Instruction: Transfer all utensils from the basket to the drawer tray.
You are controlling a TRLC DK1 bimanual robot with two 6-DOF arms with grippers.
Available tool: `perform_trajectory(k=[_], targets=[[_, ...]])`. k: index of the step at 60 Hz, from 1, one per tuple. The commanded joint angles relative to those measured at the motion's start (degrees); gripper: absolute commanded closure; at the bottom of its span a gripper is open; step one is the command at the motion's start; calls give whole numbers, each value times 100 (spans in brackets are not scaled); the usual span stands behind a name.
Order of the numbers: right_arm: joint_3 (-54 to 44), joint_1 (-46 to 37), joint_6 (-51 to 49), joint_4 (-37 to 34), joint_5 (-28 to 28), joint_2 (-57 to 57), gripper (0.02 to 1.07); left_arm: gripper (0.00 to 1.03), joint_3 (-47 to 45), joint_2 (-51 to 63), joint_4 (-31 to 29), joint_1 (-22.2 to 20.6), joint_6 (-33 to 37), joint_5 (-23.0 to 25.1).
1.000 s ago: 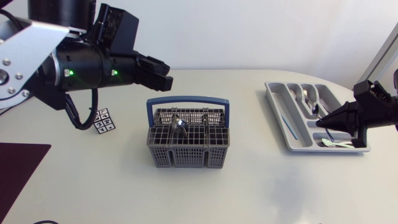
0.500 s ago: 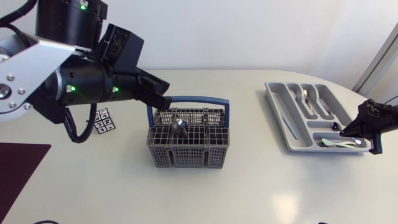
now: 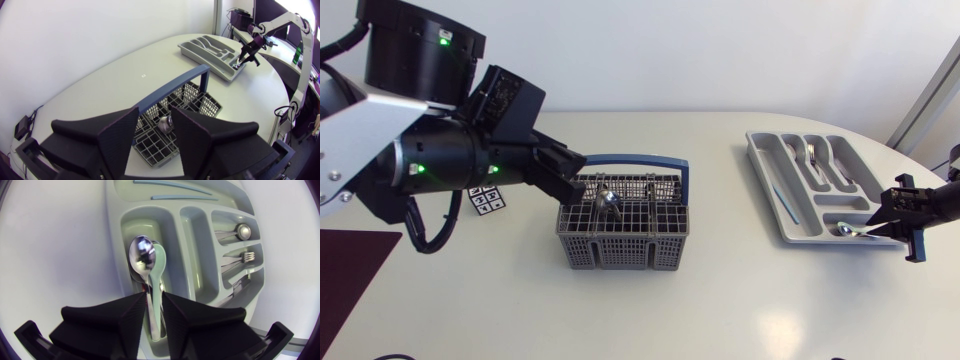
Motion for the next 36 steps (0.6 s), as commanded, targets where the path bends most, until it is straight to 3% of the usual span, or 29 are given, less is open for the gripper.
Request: perform_trajectory(k=[1, 6, 9, 11, 27, 36], targets=[[-175, 41, -35, 90, 29, -137, 44, 55, -254, -81, -126, -97, 211, 126], [-193, 24, 220, 213, 2, -304, 32, 55, -333, -98, -126, -141, 273, 126], [-211, 32, 360, 187, -24, -462, 16, 55, -342, -98, -170, -150, 299, 241], [-263, 32, 413, 169, -50, -585, 10, 55, -369, -116, -188, -167, 369, 293], [-1309, 472, 1318, 108, -578, -2325, 10, 55, -738, -195, -65, -97, 527, 425], [-2003, 1544, 2470, 46, -578, -3705, 10, 55, -1080, -256, 93, 228, 730, 803]])
